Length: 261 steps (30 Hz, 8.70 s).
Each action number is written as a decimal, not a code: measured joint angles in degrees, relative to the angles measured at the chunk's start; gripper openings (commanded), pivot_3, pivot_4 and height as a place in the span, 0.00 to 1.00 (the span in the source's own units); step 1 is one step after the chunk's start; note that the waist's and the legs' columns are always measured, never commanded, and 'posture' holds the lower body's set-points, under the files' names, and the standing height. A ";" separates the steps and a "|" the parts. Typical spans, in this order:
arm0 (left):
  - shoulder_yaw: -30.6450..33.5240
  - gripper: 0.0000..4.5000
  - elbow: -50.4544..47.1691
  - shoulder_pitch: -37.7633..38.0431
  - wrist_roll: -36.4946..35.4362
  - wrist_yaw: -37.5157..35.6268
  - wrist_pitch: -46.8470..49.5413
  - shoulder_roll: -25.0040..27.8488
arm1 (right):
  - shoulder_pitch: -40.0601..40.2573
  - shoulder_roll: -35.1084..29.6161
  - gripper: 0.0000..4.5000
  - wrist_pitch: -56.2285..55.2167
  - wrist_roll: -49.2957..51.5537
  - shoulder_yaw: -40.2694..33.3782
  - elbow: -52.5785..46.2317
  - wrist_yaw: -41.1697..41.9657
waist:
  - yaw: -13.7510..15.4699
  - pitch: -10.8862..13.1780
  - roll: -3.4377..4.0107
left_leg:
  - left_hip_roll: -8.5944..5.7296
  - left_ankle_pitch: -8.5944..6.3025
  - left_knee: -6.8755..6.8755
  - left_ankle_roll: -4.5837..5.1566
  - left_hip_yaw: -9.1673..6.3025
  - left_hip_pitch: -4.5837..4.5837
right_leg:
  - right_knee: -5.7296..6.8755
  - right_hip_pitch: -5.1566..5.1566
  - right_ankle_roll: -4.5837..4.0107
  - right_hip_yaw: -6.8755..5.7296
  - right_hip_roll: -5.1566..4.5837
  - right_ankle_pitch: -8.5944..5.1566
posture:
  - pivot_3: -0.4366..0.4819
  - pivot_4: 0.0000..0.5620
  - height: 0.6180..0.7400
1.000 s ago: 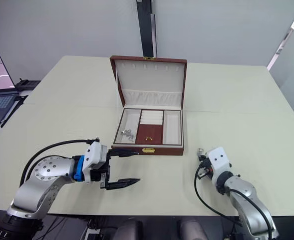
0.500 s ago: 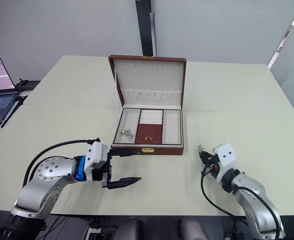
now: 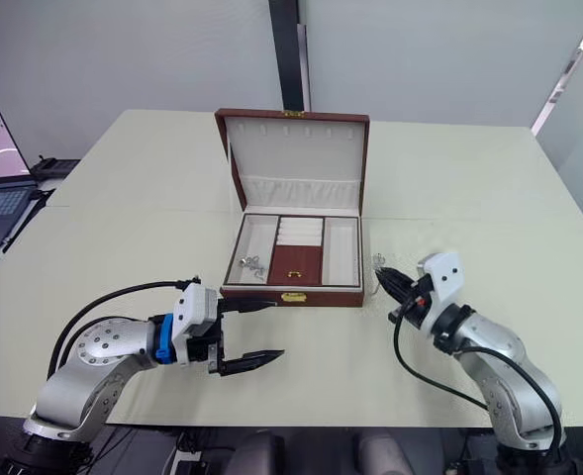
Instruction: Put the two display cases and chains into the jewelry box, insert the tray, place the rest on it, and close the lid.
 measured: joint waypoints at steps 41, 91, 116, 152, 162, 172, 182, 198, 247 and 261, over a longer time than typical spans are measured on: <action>10.21 1.00 -0.10 18.68 -2.04 9.17 -12.36 -7.50 | -16.88 6.01 0.01 -1.60 -1.84 6.88 17.26 2.61 | -0.50 0.08 0.13 | 0.02 0.00 -0.05 0.00 0.02 -0.01 | 0.00 -0.05 -0.01 -0.01 -0.02 0.00 | 0.48 0.27 1.00; 31.04 1.00 29.33 7.24 -2.48 3.49 -1.75 13.55 | -2.65 -23.36 1.00 -19.04 -4.04 -6.97 41.10 31.30 | -1.02 0.45 0.36 | 0.02 0.00 -0.07 0.01 0.13 0.01 | -0.10 -0.06 0.01 0.03 -0.02 0.01 | 0.48 0.27 1.00; 14.79 0.00 31.32 -12.68 3.69 7.11 -2.44 0.79 | -24.41 -5.83 0.03 -19.21 -14.22 6.92 47.82 21.97 | -0.96 0.46 0.37 | 0.00 0.00 0.00 0.00 0.09 -0.03 | -0.01 -0.06 0.03 0.01 -0.02 0.06 | 0.48 0.27 1.00; 15.59 0.00 3.31 6.28 -0.66 6.95 12.53 1.85 | -6.52 -5.90 0.01 -1.13 -10.18 6.50 16.49 24.68 | -1.03 0.42 0.38 | 0.00 -0.01 -0.05 0.01 0.02 0.00 | -0.06 -0.02 0.01 -0.01 -0.02 0.03 | 0.48 0.27 1.00; 16.08 0.00 2.28 7.54 -0.95 7.03 12.52 1.85 | -5.94 -6.18 0.01 0.85 -8.56 6.14 15.55 23.60 | -1.09 0.42 0.37 | 0.00 -0.01 -0.04 0.01 0.03 0.01 | -0.06 -0.02 0.02 0.00 -0.02 0.03 | 0.48 0.27 1.00; 17.64 0.00 3.52 8.70 -1.35 7.30 8.44 0.08 | -4.12 -7.08 0.01 -0.31 -7.62 4.93 15.13 22.59 | -1.02 0.43 0.37 | 0.00 -0.01 -0.04 0.01 0.03 -0.01 | -0.06 -0.02 0.02 0.00 -0.02 0.03 | 0.48 0.27 1.00; 31.44 0.00 -10.84 27.02 -13.36 6.49 -2.92 -9.33 | -8.97 -9.90 0.01 -6.83 -5.94 0.12 26.58 24.11 | -1.54 0.44 0.34 | 0.02 -0.01 -0.02 0.01 0.12 0.04 | -0.08 0.00 0.04 0.10 -0.03 0.05 | 0.48 0.27 1.00; 33.68 0.00 -22.78 46.39 -16.17 3.80 -15.50 -19.02 | -43.97 -2.69 0.01 -33.79 -15.28 1.31 78.06 24.35 | -3.08 0.52 0.42 | 0.00 -0.06 -0.04 0.09 0.32 0.07 | -0.18 -0.03 0.07 0.27 -0.03 0.08 | 0.48 0.27 1.00; 30.14 0.08 -32.09 50.60 -16.71 21.50 -11.15 -14.60 | -53.33 3.43 0.04 -28.09 -17.16 2.40 84.42 55.06 | -4.56 0.66 0.64 | 0.01 -0.06 -0.04 0.10 0.26 0.09 | -0.13 -0.02 0.06 0.22 -0.03 0.07 | 0.48 0.27 1.00; 35.52 1.00 -9.63 31.14 -18.93 22.69 2.39 0.01 | -27.06 -8.55 0.93 -19.85 -10.84 -3.84 52.22 43.55 | -2.88 0.69 0.70 | -0.01 -0.06 -0.02 0.09 0.16 0.06 | -0.10 -0.02 0.07 0.11 -0.02 0.07 | 0.48 0.27 1.00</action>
